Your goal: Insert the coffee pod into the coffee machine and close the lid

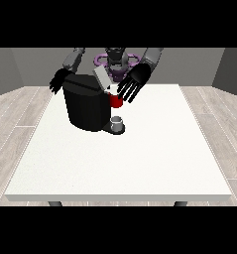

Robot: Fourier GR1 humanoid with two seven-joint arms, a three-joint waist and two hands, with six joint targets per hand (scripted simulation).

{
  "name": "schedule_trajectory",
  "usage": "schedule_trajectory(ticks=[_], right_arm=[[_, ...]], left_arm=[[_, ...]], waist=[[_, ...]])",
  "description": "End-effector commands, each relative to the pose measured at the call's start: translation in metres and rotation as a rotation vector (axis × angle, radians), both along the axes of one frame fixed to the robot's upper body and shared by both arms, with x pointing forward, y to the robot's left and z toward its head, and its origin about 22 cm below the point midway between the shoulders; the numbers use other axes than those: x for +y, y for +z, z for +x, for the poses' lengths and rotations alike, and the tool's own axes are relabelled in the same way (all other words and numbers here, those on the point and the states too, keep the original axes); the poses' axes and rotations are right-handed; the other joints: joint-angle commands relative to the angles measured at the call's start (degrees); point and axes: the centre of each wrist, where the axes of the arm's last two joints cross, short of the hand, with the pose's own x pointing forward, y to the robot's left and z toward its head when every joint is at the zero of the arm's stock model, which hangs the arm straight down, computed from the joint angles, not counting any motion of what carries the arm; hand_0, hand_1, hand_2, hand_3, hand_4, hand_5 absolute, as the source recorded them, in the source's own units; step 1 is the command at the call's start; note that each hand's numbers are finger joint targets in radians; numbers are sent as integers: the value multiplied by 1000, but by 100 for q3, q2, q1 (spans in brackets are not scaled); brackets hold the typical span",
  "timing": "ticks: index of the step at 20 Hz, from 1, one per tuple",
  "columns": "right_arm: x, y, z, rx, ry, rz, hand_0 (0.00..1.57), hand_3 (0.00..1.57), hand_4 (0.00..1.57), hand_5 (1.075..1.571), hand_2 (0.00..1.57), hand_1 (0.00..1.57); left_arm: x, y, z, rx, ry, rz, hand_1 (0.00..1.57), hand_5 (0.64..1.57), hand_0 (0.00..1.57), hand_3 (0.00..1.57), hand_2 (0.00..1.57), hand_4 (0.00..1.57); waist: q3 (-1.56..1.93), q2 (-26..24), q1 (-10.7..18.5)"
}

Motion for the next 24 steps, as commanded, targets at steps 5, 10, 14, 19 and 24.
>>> schedule_trajectory(ticks=[5, 10, 14, 19, 24], right_arm=[[3, 12, 5, 7, -7, -1, 0, 0, 424, 1571, 0, 0], [-14, -9, -3, 33, -10, 4, 0, 0, 381, 1571, 0, 0], [-35, -25, -11, 137, -86, 51, 0, 0, 387, 1571, 0, 0], [-23, -35, -28, 121, -63, 43, 0, 0, 398, 1571, 0, 0], [-47, -50, -51, 182, -94, 10, 0, 0, 492, 1571, 0, 0]], left_arm=[[-15, -28, 1, 54, -10, 11, 0, 1571, 0, 0, 0, 0], [-2, -13, -1, 59, 3, 11, 0, 1571, 0, 0, 0, 0], [-28, -62, -6, 149, -24, 8, 0, 1571, 0, 0, 0, 0], [-10, -82, -9, 185, -7, -290, 0, 1571, 0, 0, 0, 0], [-1, -158, -30, 284, 12, -680, 0, 1571, 0, 0, 0, 261]], waist=[[-13, -246, 24], [-12, -384, 155], [-11, -1009, 517], [-16, -1274, 603], [-26, -1998, 976]])
